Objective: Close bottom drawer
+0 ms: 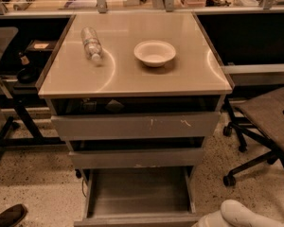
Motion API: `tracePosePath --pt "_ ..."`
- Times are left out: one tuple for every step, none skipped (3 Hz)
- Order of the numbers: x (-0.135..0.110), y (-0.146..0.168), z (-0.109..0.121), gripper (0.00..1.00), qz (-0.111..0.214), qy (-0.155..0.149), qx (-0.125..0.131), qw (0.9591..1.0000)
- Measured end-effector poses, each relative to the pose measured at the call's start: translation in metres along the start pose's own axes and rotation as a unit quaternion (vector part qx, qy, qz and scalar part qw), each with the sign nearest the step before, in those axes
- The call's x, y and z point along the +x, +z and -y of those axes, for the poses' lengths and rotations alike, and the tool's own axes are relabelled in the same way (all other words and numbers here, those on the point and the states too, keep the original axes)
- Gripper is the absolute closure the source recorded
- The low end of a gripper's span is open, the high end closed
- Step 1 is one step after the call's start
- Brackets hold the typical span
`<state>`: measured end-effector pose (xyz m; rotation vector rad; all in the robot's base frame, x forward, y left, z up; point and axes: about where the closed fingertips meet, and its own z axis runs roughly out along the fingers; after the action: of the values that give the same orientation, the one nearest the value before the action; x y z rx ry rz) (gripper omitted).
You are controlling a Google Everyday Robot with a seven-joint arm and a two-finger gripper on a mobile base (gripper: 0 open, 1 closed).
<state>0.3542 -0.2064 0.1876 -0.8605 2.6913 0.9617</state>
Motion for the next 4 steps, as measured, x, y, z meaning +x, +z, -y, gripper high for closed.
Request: tracePosePath --pt "0.0 0.0 0.0 0.36 0.0 0.0 0.0 1.0" --pt "0.0 0.0001 0.0 0.12 0.0 0.0 0.0 1.0" --pt "0.0 0.0001 -0.0001 0.0 0.0 0.0 0.0 1.0" --pt "0.0001 0.0002 -0.0001 0.0 0.0 0.0 0.0 1.0"
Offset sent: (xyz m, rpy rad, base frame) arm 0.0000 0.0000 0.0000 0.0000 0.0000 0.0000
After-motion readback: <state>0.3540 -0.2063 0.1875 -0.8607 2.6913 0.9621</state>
